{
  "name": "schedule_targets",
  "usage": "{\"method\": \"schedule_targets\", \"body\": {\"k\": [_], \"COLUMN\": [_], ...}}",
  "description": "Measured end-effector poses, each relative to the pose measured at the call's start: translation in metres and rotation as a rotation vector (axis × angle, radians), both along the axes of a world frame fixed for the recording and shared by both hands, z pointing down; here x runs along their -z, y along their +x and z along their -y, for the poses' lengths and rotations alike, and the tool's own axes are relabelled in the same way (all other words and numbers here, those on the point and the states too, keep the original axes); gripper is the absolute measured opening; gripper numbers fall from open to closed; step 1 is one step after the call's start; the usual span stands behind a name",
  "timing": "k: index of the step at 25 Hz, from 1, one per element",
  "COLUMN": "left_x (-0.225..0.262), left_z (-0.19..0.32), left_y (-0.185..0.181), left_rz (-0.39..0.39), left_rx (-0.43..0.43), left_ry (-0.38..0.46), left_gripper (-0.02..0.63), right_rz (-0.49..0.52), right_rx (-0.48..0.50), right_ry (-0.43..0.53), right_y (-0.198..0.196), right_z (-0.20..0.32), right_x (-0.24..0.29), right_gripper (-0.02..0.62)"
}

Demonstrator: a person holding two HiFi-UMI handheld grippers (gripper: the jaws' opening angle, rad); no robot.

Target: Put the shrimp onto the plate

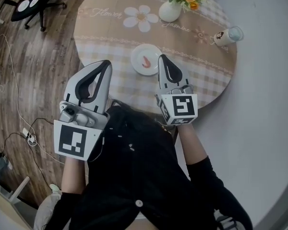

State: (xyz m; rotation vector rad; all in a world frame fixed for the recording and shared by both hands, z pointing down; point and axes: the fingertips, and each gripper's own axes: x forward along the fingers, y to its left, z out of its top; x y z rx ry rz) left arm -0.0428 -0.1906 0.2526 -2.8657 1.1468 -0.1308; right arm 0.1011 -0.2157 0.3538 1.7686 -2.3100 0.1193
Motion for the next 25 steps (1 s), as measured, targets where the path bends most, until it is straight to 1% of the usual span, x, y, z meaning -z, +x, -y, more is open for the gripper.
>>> {"method": "schedule_targets", "body": {"k": [4,9,14,18,25], "left_x": [0.0,0.0,0.004,0.006,0.006], "left_z": [0.001,0.004,0.003,0.001,-0.005], "left_y": [0.008,0.021,0.031,0.035,0.039], "left_rz": [0.0,-0.01,-0.015,-0.021,-0.016], "left_rx": [-0.038,-0.08,-0.117,-0.13,-0.145], "left_ry": [-0.008,-0.01,0.001,0.006,0.009], "left_gripper": [0.002,0.002,0.0,0.002,0.001], "right_rz": [0.006,-0.011,-0.011,-0.013,-0.038], "right_rx": [0.005,-0.025,-0.053,-0.069,-0.047], "right_ry": [0.056,0.131,0.171,0.209,0.258], "right_y": [-0.001,0.007,0.014,0.017,0.009], "right_z": [-0.013,-0.029,-0.042,-0.051,-0.061], "right_x": [0.028,0.059,0.08,0.094,0.111], "right_gripper": [0.002,0.002,0.002,0.002,0.002]}}
